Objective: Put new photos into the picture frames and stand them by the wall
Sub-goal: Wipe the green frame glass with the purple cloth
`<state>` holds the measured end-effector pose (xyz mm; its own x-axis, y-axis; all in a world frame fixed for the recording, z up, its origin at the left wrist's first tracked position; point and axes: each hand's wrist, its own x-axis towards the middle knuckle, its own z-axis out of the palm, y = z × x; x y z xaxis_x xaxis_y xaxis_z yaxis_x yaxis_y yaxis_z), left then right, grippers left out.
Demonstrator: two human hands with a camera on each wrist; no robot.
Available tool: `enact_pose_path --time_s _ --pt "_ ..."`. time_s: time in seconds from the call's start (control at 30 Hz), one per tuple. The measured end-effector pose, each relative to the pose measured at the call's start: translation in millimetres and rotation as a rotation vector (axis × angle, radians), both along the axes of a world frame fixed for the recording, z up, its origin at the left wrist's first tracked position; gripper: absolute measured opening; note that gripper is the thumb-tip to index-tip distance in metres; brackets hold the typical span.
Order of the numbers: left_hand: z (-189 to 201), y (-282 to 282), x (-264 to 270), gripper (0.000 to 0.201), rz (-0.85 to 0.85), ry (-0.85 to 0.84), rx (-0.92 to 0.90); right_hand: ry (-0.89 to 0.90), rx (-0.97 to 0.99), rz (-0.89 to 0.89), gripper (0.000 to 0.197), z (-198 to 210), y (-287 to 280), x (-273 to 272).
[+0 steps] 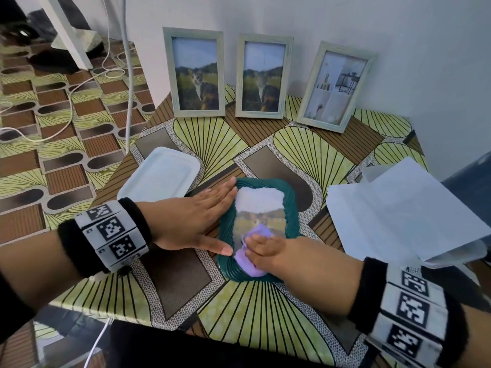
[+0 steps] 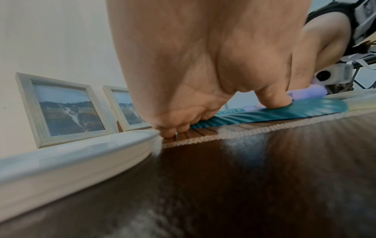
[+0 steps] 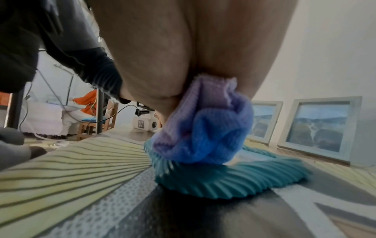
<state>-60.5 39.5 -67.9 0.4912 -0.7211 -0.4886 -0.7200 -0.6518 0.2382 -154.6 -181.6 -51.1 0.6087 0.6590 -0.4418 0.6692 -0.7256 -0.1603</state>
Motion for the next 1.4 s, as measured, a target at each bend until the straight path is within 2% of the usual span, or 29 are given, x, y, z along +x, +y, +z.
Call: enact_pose_path --time_s 0.13,0.33,0.5,0.87,1.13,1.27,1.4 --pt "-2.1 1.5 0.9 0.109 0.002 0.011 0.005 -0.039 -0.046 -0.048 0.06 6.4 -17.5 -7.2" --pt "-4.8 1.3 1.4 0.11 -0.006 -0.01 0.007 -0.089 -0.201 -0.126 0.06 5.5 -28.6 14.1" --pt "-4.3 1.2 0.6 0.109 -0.013 -0.021 0.009 -0.096 -0.137 -0.242 0.071 -2.5 -27.2 34.1" --pt "-4.7 1.9 1.1 0.11 -0.012 -0.022 -0.01 -0.187 -0.04 -0.367 0.062 -20.0 -1.0 64.0" --pt "-7.6 2.2 1.2 0.109 -0.018 -0.046 -0.008 -0.114 -0.046 -0.213 0.067 -19.2 30.0 68.1" --pt "-7.3 1.7 0.9 0.11 -0.015 -0.053 -0.013 -0.019 -0.192 -0.082 0.082 -17.0 38.6 48.6" --pt "-6.3 1.9 1.6 0.111 -0.013 -0.037 -0.013 -0.047 -0.07 -0.019 0.06 -9.8 25.0 18.2"
